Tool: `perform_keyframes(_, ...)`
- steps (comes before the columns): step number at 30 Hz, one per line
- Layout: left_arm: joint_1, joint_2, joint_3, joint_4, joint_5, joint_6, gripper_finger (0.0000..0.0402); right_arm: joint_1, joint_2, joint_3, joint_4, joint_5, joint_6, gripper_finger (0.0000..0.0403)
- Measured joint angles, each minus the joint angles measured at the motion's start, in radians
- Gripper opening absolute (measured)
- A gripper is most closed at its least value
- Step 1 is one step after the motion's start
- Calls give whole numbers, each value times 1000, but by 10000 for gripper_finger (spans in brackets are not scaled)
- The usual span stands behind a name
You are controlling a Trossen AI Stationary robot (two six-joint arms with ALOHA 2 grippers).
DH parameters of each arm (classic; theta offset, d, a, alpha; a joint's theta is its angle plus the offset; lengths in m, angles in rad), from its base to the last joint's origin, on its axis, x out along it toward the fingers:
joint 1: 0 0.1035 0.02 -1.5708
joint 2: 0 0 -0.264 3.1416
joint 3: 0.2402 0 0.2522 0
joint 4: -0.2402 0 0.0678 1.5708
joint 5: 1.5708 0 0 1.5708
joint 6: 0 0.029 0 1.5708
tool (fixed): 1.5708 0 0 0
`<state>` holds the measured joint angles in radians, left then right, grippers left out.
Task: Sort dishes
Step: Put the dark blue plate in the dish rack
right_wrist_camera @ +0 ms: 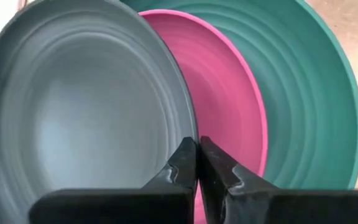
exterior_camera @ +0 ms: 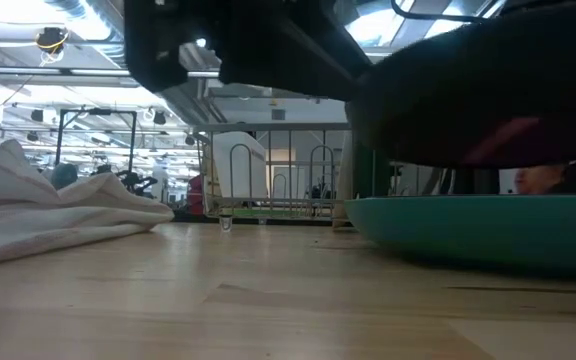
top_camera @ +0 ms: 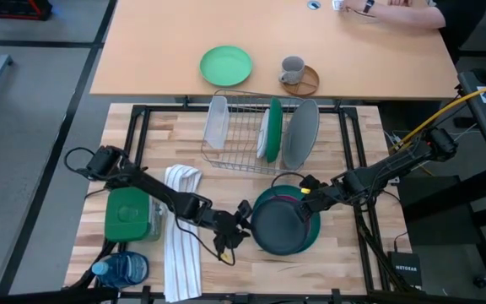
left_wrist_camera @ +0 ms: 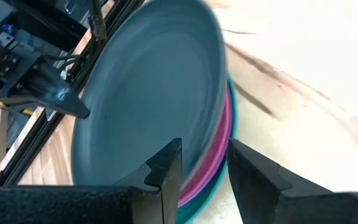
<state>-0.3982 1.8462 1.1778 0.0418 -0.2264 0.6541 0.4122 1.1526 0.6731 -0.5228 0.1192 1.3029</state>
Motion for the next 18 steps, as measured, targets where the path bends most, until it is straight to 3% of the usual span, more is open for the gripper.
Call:
perform_keyframes(12,2,1,0,0,1,11,117,0,0,0,34,-25,10,10)
perform_keyframes(18,6,14,0,1,14,131,117,0,1,0,91,-52,10,11)
